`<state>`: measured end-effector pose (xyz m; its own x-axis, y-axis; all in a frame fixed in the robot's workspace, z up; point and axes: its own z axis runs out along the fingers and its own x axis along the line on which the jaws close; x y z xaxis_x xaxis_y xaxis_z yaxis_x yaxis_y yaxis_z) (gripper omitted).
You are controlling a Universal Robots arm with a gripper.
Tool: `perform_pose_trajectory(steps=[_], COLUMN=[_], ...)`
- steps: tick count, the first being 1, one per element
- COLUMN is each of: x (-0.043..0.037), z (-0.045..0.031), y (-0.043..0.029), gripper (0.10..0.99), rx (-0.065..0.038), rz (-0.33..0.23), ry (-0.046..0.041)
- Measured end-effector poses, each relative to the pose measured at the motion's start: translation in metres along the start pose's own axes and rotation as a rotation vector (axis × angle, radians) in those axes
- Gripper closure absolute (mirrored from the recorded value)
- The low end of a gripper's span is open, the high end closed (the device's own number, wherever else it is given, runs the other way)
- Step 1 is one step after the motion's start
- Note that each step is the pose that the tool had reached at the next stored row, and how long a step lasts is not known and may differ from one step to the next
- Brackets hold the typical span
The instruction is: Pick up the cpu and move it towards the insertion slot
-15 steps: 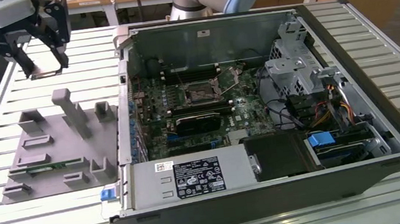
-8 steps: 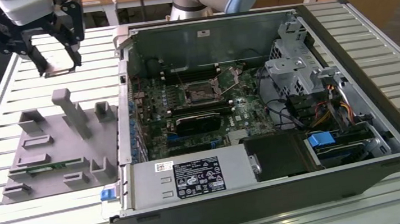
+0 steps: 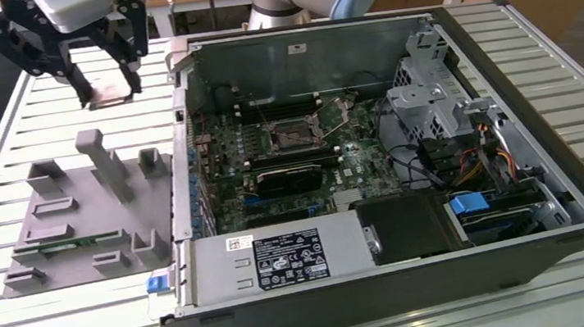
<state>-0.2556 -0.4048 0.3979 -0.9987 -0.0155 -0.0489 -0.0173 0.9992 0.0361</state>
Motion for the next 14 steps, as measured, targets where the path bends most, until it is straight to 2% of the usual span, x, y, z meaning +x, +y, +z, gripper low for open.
perform_pose_trajectory(steps=[14], x=[-0.0417], z=[0.0020], y=[-0.0007], gripper=[0.549], rx=[0.000], rz=[0.000], ry=[0.0001])
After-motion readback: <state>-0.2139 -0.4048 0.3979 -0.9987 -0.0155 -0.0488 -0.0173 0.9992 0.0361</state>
